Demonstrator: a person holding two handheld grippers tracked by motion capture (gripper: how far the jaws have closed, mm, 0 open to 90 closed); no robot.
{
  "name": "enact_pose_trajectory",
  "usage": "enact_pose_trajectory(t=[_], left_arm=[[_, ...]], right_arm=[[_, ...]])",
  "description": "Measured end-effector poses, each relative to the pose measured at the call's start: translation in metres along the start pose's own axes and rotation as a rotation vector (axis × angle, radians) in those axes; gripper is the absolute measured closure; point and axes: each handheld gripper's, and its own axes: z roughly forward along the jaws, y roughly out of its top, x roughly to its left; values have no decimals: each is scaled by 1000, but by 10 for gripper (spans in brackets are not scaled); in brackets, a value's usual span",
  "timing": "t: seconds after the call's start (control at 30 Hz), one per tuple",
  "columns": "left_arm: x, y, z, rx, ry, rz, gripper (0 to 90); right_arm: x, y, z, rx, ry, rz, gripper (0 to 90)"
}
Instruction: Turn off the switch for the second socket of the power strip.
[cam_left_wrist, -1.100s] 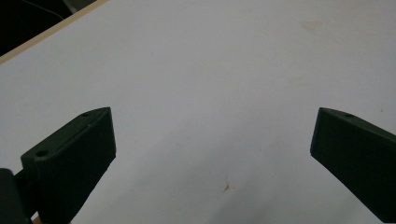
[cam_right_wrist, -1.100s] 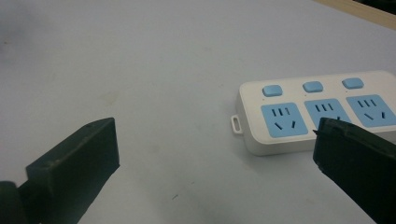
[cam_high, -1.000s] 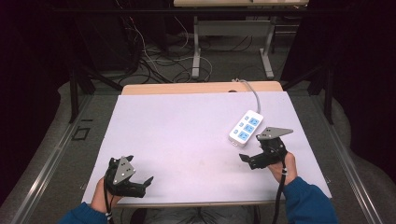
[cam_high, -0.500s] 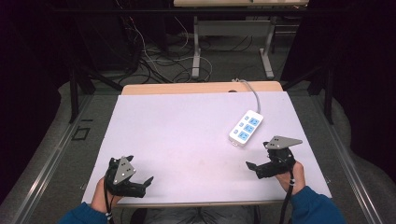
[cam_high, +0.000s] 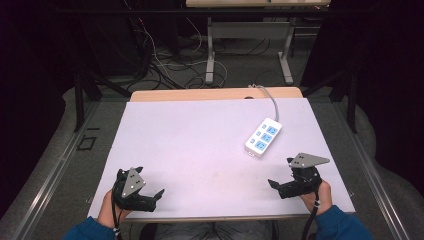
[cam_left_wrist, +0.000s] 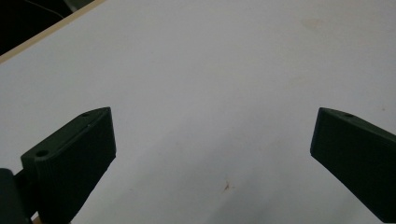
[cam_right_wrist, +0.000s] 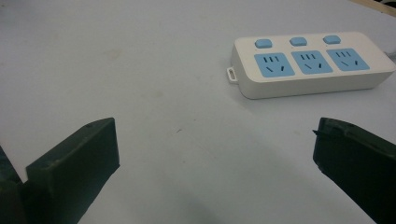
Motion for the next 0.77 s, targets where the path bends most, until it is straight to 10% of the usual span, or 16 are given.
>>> enact_pose_trajectory(t=[0.77], left_arm=[[0,0,1,4,-6,-7,1]], right_arm=[[5,-9,-6,7,-19,-21,0]])
